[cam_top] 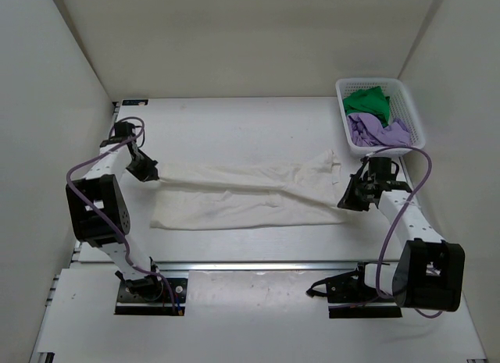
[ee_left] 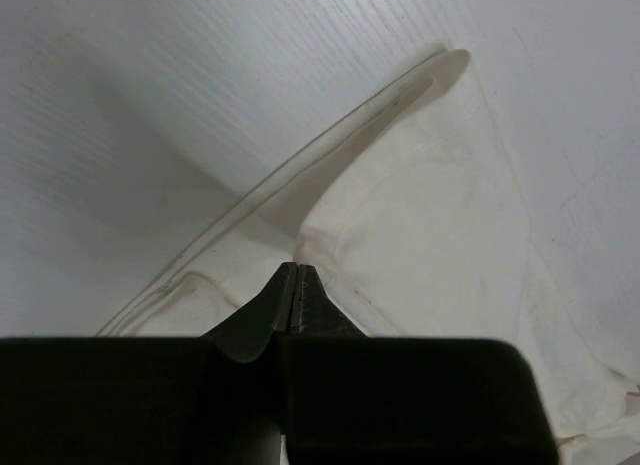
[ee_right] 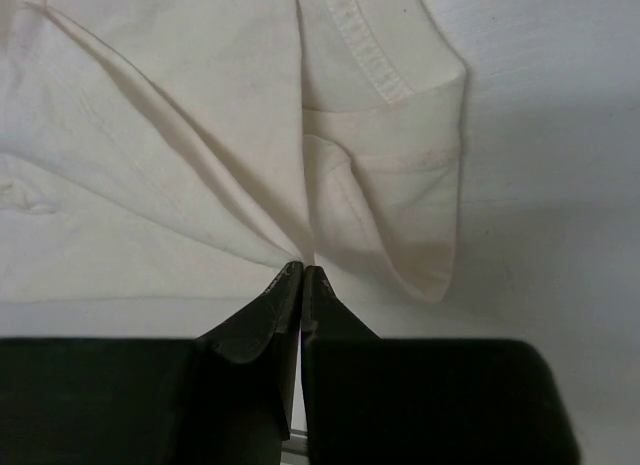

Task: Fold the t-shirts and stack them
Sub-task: Fold the other side of the tshirt into a rectangle

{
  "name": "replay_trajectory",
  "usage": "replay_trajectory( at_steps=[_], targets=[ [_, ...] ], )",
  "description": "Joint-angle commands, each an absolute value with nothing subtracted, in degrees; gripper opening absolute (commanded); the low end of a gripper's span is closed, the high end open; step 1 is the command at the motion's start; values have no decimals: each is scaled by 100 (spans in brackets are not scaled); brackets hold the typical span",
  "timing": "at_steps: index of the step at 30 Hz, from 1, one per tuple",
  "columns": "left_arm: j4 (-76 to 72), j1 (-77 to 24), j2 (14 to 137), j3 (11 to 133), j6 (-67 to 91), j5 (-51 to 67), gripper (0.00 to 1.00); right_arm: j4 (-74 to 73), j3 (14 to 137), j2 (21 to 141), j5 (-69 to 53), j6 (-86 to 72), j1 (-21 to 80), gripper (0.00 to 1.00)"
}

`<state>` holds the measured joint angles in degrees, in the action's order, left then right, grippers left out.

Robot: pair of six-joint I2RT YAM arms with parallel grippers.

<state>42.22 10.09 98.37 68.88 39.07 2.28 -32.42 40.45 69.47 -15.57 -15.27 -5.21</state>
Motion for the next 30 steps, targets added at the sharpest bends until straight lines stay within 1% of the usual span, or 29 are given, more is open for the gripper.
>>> replay_trajectory(
  at_steps=[1,3,4,5,6,7,8,10,11,12,13,14,15,16,17,18,20,22,24,27,28,30],
  targets=[
    [4315,1073,9378,7022,4016,9,8,-3155,4017,6698,-1380,-1591,-492,0],
    [4438,985,9395,7232,4060,-245,14,-3173,4008,6706,-1327,-1626,-457,0],
    [4534,976,9387,7277,4069,-385,21,-3155,4017,6671,-1310,-1652,-448,1],
    [4631,984,9387,7347,4104,-500,28,-3207,4043,6688,-1283,-1644,-431,4],
    [4641,1037,9369,7382,4113,-579,31,-3269,4086,6697,-1266,-1670,-422,7],
    [4719,1046,9369,7426,4139,-719,37,-3261,4139,6706,-1283,-1670,-404,10],
    [4807,1063,9352,7505,4183,-825,43,-3330,4192,6706,-1301,-1644,-396,15],
    [4816,1064,9352,7550,4149,-896,52,-3488,4419,6724,-1231,-1644,-308,20],
    [4869,1020,9352,7576,4166,-914,53,-3524,4569,6732,-1170,-1670,-168,20],
    [4773,967,9308,7541,4131,-940,51,-3594,4623,6750,-969,-1653,-115,20],
    [4677,784,9290,7567,4018,-932,43,-3612,4849,6776,-932,-1696,-36,20],
    [4676,565,9307,7654,3956,-906,31,-3577,5026,6863,-940,-1688,261,16],
    [4658,449,9369,7794,3859,-879,19,-3490,5123,6951,-1036,-1775,377,5],
    [4597,222,9421,7892,3702,-774,13,-3367,5237,7100,-1185,-1775,456,0],
    [4475,-85,9500,7936,3683,-582,5,-3166,5360,7293,-1178,-1880,622,1],
    [4404,-166,9562,8050,3613,-432,1,-2912,5457,7478,-1204,-1890,833,0],
    [4438,-596,9772,8252,3525,-501,0,-2498,5528,7837,-1116,-2012,1045,0],
    [4386,-720,9913,8341,3489,-387,0,-1989,5677,8180,-1160,-2083,1142,3],
    [4264,-721,10010,8210,3568,-72,0,-1750,5852,8620,-1099,-2109,1195,10],
    [4018,-440,10037,7727,3700,332,0,-1626,6116,9130,-1151,-2109,1195,16],
    [3947,-431,10011,7586,3726,290,0,-1652,6126,9210,-1195,-2083,1204,21],
    [3911,-343,10072,7497,3674,264,0,-1626,6292,9421,-1213,-2083,1265,25]
  ],
)
